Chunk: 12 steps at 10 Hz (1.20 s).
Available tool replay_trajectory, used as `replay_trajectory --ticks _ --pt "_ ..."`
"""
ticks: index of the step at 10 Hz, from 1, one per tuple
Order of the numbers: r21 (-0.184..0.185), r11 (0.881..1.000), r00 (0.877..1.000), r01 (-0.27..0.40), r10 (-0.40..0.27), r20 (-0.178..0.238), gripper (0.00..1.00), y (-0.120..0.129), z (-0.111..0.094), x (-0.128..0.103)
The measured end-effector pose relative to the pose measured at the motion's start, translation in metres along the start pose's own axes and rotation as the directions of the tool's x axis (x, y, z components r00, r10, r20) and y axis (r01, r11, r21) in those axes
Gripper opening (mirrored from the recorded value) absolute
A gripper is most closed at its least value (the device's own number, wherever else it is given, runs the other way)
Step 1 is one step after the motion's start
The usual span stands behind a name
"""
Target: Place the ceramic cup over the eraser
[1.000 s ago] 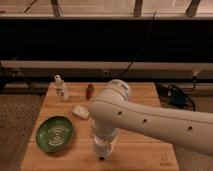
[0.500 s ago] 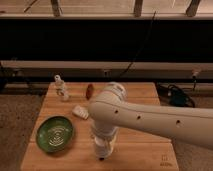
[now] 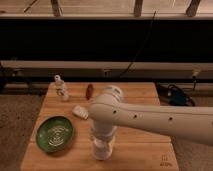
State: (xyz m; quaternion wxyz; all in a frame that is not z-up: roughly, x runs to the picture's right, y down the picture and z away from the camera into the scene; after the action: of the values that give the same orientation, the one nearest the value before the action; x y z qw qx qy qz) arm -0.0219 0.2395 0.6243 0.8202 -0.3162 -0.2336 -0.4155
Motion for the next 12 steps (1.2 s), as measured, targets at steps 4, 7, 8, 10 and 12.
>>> replay_trajectory --ticks 4,7,8,10,12 --pt "0.025 0.999 0.999 0.038 -0.038 -0.019 0.14 -0.004 0.012 -0.001" --pt "0.018 1.000 0.999 0.021 -0.021 -0.027 0.49 -0.004 0.024 0.010" --pt "0.012 1.000 0.999 0.018 -0.018 -0.027 0.57 -0.004 0.027 0.011" --pt "0.003 1.000 1.000 0.013 -0.013 -0.028 0.76 -0.006 0.032 0.014" --pt "-0.013 1.000 0.999 0.009 -0.009 -0.035 0.80 -0.004 0.035 0.015"
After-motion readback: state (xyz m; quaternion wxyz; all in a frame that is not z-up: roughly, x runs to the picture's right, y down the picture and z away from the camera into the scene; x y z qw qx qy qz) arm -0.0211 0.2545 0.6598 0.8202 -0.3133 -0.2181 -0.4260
